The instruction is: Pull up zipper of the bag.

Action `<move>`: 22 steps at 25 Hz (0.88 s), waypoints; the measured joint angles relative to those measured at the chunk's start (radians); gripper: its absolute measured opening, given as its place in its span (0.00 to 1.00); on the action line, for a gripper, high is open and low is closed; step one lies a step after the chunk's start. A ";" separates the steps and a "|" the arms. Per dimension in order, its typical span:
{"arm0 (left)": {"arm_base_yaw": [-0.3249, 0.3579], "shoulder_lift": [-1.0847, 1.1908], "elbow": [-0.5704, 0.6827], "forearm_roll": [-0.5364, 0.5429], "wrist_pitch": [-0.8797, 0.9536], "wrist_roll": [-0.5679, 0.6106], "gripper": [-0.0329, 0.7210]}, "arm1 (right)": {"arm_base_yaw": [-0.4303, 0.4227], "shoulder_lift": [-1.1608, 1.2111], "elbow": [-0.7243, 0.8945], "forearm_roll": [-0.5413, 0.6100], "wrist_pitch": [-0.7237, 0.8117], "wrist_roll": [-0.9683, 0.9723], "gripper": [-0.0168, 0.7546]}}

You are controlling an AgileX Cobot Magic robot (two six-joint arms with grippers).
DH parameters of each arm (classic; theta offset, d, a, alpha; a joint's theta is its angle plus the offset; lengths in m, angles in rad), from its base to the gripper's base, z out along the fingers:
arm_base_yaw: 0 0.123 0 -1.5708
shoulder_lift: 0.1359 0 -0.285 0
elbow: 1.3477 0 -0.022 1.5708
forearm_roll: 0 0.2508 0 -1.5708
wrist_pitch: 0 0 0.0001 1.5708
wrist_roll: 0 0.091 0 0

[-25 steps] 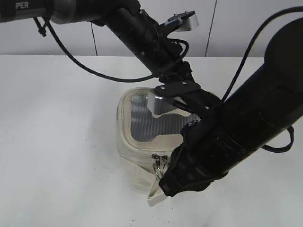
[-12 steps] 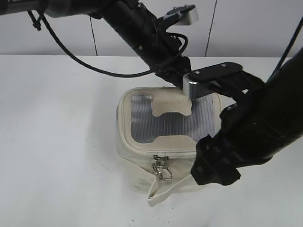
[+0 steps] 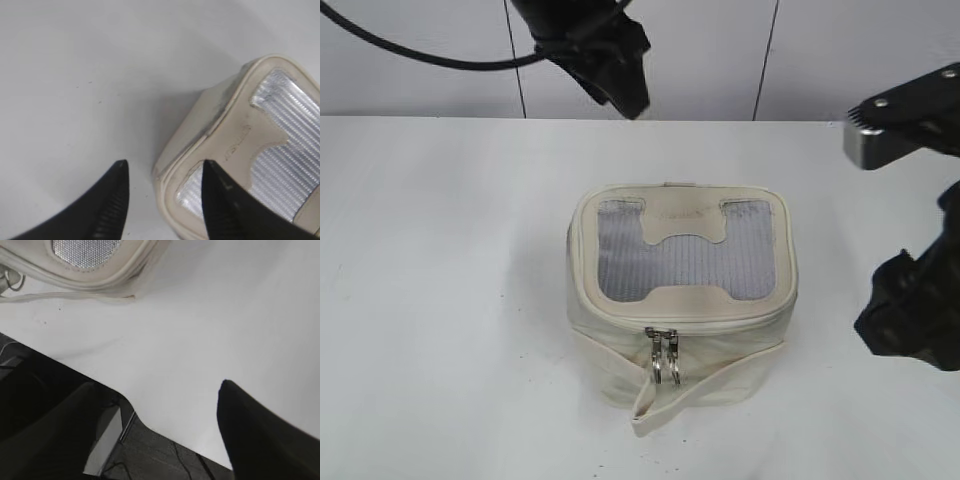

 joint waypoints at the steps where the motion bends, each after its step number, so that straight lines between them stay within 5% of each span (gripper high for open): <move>1: 0.000 -0.019 0.000 0.031 0.004 -0.035 0.53 | 0.000 -0.028 0.000 -0.001 0.013 0.010 0.77; 7: 0.000 -0.177 0.010 0.190 0.008 -0.182 0.53 | 0.000 -0.220 0.028 -0.002 0.046 0.066 0.77; 12: 0.000 -0.342 0.082 0.214 0.008 -0.219 0.53 | 0.000 -0.400 0.101 -0.002 0.073 0.068 0.77; 22: 0.000 -0.815 0.550 0.157 0.011 -0.300 0.53 | 0.000 -0.751 0.247 0.071 0.158 -0.093 0.77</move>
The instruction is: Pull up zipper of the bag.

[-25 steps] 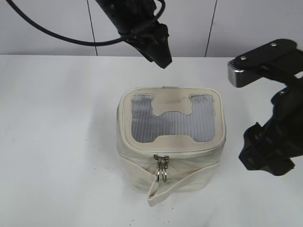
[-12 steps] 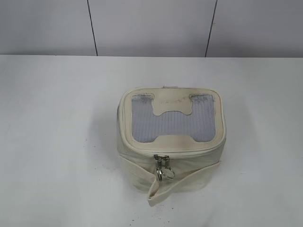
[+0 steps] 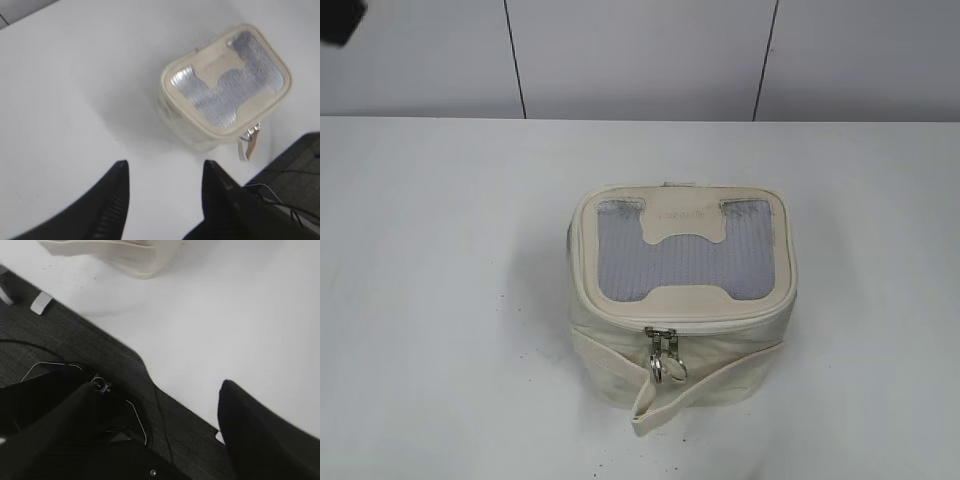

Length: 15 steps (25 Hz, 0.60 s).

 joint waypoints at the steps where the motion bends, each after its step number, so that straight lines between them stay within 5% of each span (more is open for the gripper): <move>1: 0.000 -0.058 0.062 -0.004 0.001 0.000 0.53 | 0.000 -0.031 0.011 0.028 0.005 -0.038 0.77; 5: 0.000 -0.316 0.289 -0.005 -0.004 0.000 0.53 | 0.000 -0.156 0.061 0.117 0.022 -0.133 0.77; 15: 0.000 -0.871 0.749 -0.007 -0.026 -0.001 0.53 | 0.000 -0.375 0.087 0.134 0.033 -0.157 0.77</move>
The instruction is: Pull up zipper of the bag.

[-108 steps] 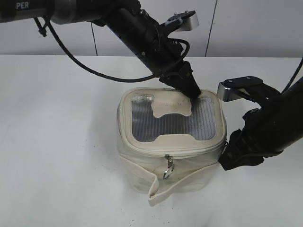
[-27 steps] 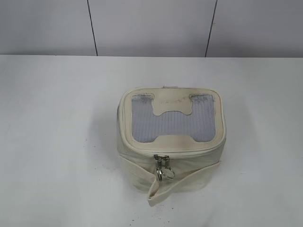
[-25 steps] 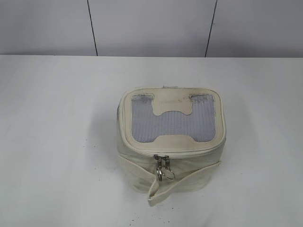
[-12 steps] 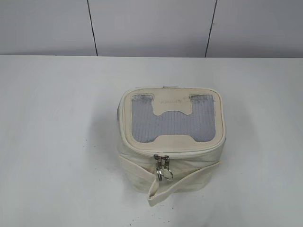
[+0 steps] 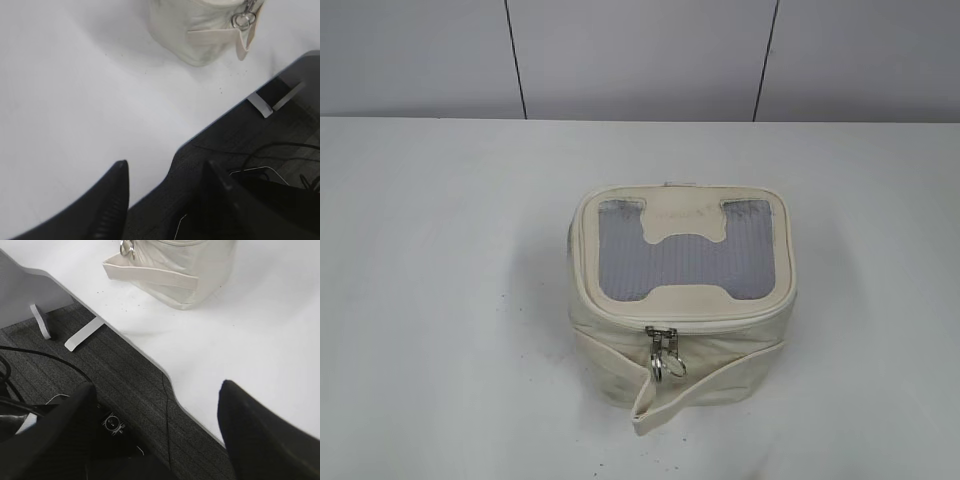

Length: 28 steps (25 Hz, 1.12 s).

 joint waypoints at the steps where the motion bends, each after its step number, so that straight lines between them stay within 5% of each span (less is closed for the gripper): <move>1: 0.000 -0.048 0.023 0.000 0.000 0.000 0.53 | 0.000 -0.010 0.001 -0.002 0.001 0.000 0.77; 8: 0.000 -0.238 0.068 -0.001 -0.113 0.000 0.53 | 0.000 -0.021 0.026 -0.021 -0.084 -0.001 0.77; 28: 0.000 -0.242 0.081 -0.002 -0.140 0.000 0.52 | 0.000 -0.021 0.053 -0.023 -0.153 -0.002 0.77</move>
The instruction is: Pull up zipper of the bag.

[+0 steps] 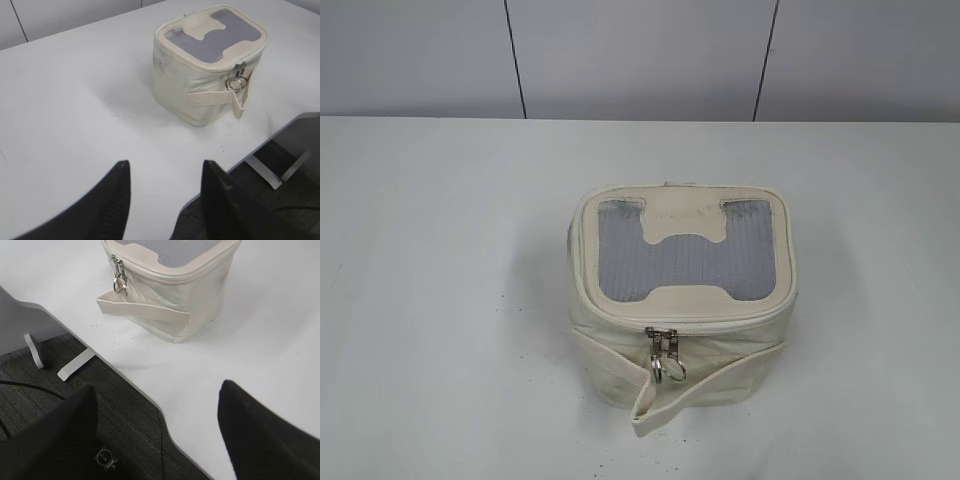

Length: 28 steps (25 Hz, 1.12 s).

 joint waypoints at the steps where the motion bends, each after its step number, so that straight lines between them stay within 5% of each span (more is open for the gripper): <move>1: 0.000 0.000 0.000 0.000 0.000 0.000 0.52 | 0.000 0.000 0.000 0.000 0.000 0.000 0.77; 4: 0.001 0.000 0.000 0.000 0.000 0.000 0.50 | -0.009 0.000 0.000 0.000 -0.001 0.000 0.77; 7: 0.050 -0.001 0.000 0.000 -0.001 0.000 0.48 | -0.115 0.000 0.000 0.001 -0.001 0.000 0.78; 15: 0.443 -0.002 0.000 -0.001 -0.002 0.000 0.41 | -0.586 0.000 0.000 0.001 -0.001 0.000 0.78; 19: 0.548 -0.002 0.001 -0.001 -0.002 0.000 0.39 | -0.639 0.000 0.000 0.001 -0.002 -0.001 0.78; 28: 0.560 -0.014 0.002 -0.001 -0.003 0.000 0.38 | -0.647 -0.040 0.001 0.001 -0.006 -0.001 0.78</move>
